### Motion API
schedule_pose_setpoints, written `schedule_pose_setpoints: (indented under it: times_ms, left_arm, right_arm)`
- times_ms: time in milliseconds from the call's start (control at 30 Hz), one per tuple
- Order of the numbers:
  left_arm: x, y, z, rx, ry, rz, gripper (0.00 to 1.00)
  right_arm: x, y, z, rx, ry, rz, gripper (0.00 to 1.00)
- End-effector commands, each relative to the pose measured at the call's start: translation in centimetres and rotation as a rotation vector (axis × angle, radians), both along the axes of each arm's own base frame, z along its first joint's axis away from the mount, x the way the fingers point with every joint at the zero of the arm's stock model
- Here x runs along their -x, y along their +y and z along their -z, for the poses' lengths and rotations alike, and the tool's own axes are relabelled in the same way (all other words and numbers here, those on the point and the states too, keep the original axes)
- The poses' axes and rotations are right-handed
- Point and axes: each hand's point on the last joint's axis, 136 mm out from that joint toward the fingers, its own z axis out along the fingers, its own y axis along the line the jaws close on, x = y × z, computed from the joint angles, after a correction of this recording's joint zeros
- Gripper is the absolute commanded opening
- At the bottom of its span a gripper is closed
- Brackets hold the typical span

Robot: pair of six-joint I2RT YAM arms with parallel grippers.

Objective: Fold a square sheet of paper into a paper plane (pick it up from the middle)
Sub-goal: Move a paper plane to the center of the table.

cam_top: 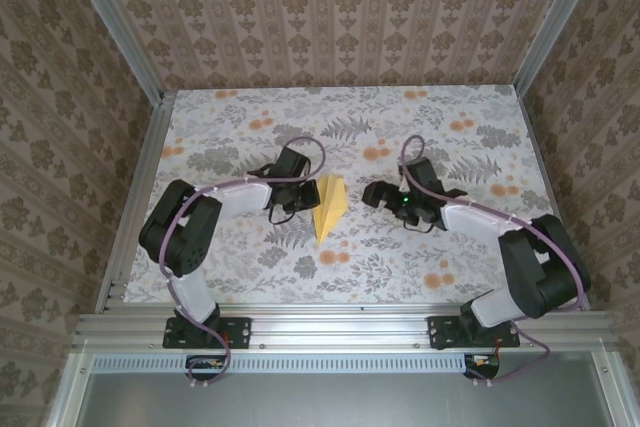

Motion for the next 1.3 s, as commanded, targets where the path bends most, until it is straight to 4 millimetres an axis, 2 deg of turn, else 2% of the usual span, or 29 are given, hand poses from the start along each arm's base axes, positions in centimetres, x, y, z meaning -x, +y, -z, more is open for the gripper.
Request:
schedule_pose_setpoints:
  times_ms: [0,133,267,333,500,933,1067,1267]
  left_arm:
    - [-1.0,-1.2,-2.0,0.172,-0.018,-0.089,0.09]
    - [-0.6,-0.3,-1.3,0.172,-0.014,-0.144,0.08]
    - [-0.2,0.1,-0.8,0.16,-0.006,-0.147,0.08]
    - [0.0,0.0,-0.8,0.164,-0.006,-0.134,0.08]
    - [0.2,0.1,-0.8,0.162,-0.008,-0.126,0.08]
    - [0.1,0.0,-0.9,0.168,-0.009,-0.122,0.1]
    - [0.2,0.0,-0.7,0.167,-0.006,-0.124,0.1]
    - [0.3,0.0,-0.7,0.168,-0.003,-0.126,0.1]
  right_arm:
    - [-0.2,2.8,-0.4,0.028,-0.005,-0.047,1.0]
    - [0.4,6.1,-0.3,0.03,-0.003,-0.121,0.96]
    - [0.6,9.2,0.0,-0.042,0.022,-0.207,0.81]
    - [0.5,10.0,0.2,-0.064,0.035,-0.228,0.77]
    - [0.3,10.6,1.0,-0.051,0.063,-0.263,0.74]
    - [0.7,11.3,2.6,-0.05,0.126,-0.307,0.74]
    - [1.0,12.1,2.3,-0.1,0.129,-0.329,0.75]
    - [1.2,13.4,0.7,-0.217,0.101,-0.344,0.74]
